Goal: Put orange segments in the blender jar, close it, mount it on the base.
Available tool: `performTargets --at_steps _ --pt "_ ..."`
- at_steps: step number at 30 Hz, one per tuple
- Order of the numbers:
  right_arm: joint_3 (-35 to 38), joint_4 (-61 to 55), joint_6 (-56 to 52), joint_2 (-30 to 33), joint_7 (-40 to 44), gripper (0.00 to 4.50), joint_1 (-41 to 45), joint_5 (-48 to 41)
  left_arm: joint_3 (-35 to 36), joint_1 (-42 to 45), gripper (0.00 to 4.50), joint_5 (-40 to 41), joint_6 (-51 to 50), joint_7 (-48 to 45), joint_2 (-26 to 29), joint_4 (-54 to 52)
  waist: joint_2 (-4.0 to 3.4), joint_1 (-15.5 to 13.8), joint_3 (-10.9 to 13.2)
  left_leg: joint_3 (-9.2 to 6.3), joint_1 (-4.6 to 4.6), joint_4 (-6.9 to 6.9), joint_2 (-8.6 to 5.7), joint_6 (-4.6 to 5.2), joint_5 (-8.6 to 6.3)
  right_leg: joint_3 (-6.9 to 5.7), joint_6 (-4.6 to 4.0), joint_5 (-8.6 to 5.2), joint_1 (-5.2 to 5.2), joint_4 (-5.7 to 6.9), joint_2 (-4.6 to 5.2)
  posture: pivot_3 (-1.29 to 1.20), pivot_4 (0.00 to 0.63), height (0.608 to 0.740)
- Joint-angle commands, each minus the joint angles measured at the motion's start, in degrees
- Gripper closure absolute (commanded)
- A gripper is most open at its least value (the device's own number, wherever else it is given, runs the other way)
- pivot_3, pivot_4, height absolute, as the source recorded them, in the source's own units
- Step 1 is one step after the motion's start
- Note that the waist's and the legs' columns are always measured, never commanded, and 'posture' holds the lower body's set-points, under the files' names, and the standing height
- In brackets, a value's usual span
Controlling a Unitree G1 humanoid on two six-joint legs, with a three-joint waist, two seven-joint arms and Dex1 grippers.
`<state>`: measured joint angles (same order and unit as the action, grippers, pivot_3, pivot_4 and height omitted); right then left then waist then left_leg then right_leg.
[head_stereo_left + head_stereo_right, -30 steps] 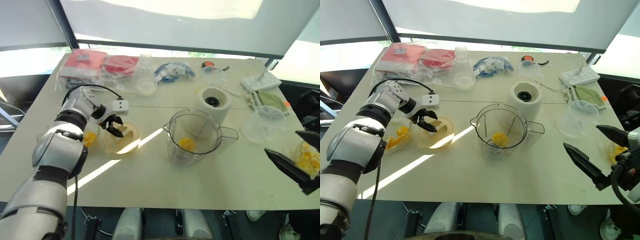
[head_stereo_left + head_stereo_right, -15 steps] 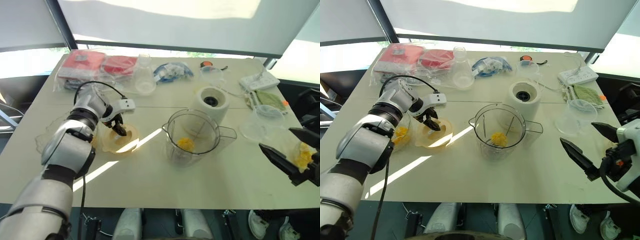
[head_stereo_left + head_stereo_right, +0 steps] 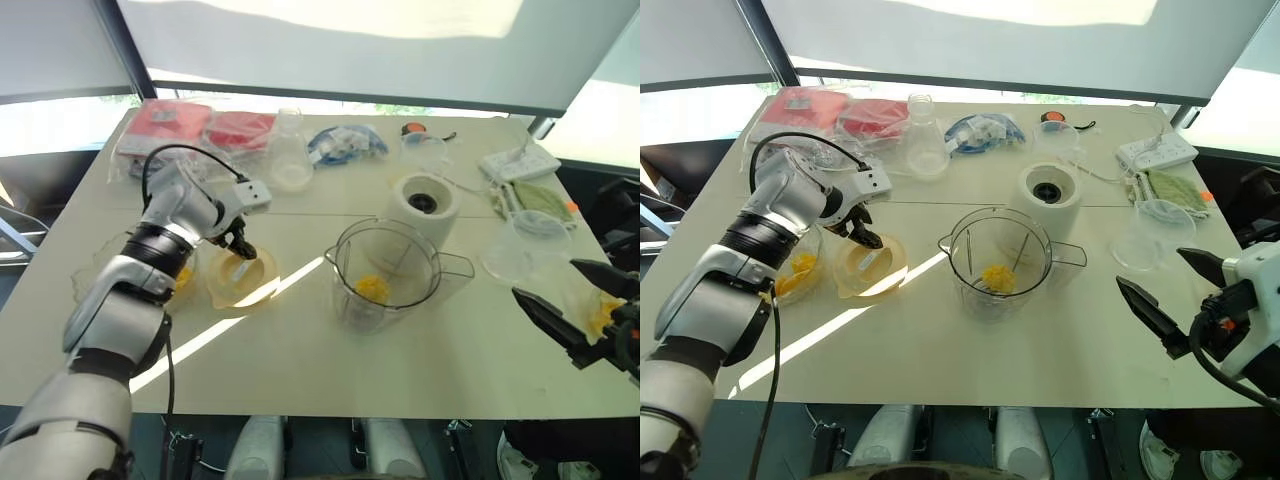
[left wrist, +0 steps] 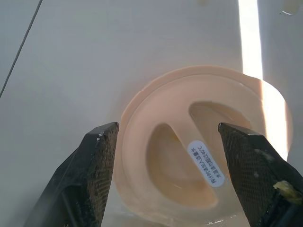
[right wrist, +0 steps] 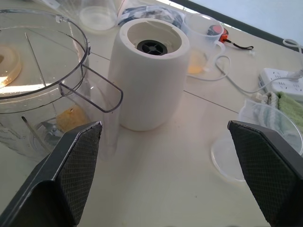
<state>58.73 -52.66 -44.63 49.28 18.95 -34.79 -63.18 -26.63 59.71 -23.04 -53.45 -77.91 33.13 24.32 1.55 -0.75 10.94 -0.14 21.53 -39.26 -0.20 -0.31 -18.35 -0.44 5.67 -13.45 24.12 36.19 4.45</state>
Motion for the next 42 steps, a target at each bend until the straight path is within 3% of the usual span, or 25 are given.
performTargets --at_steps 1,5,10,18,29,36,42 --pt "0.86 0.23 1.05 -0.98 0.89 0.02 -0.04 1.24 -2.12 -0.84 1.02 0.36 -9.85 0.02 1.35 -8.33 -0.03 0.0 -0.02 0.0 0.0 0.0 0.0 0.0 0.0 0.0 0.0 0.0 0.0 0.0 0.0 0.0 0.15 0.74" --pt "0.21 0.2 0.89 -1.36 1.2 0.02 0.31 1.99 -4.39 -2.17 1.02 2.7 -19.5 2.1 1.62 -12.87 -0.04 0.05 -0.03 0.0 0.0 -0.01 -0.01 0.0 0.0 0.0 0.0 0.0 0.0 0.0 0.0 0.0 0.15 0.74" --pt "-0.76 0.13 0.58 -1.31 0.81 0.02 1.16 2.18 -6.53 -4.63 1.02 6.45 -23.58 5.87 2.63 -15.18 -0.07 0.2 -0.04 0.01 -0.05 -0.01 0.01 0.0 0.0 0.03 0.0 0.0 0.0 0.05 -0.01 0.0 0.15 0.74" --pt "-0.35 0.03 0.09 -1.19 0.56 0.02 1.24 2.08 -5.27 -5.83 1.02 10.03 -17.77 15.65 -0.39 -4.08 -0.07 -0.04 -0.05 0.0 -0.06 -0.04 -0.02 -0.02 0.02 0.02 -0.01 0.0 -0.01 0.07 0.02 0.0 0.15 0.74" --pt "-1.59 0.96 -0.76 -0.07 -0.16 0.02 3.71 3.02 -6.49 -5.32 1.02 12.49 -10.1 18.0 -3.55 3.99 -0.76 -0.04 -0.56 0.0 -0.23 -0.05 -0.06 0.1 0.09 0.03 -0.12 -0.06 -0.41 0.06 0.05 0.0 0.15 0.74" --pt "-1.95 1.27 -1.28 0.01 -0.26 0.0 4.85 3.8 -7.3 -5.28 4.2 12.91 -11.48 17.63 -2.92 1.11 -0.89 0.04 -0.72 0.0 -0.33 -0.06 -0.07 0.13 0.13 0.03 -0.26 -0.11 -0.69 -0.03 0.05 0.0 0.15 0.74" --pt "-2.74 1.32 -1.2 -0.48 -0.26 0.0 5.45 4.41 -4.16 -4.42 4.27 13.8 -10.71 20.53 -3.11 -2.6 -0.87 -0.06 -0.71 -0.03 -0.23 -0.06 -0.08 0.13 0.13 0.02 -0.08 -0.01 -0.36 -0.06 0.05 0.0 0.15 0.74"
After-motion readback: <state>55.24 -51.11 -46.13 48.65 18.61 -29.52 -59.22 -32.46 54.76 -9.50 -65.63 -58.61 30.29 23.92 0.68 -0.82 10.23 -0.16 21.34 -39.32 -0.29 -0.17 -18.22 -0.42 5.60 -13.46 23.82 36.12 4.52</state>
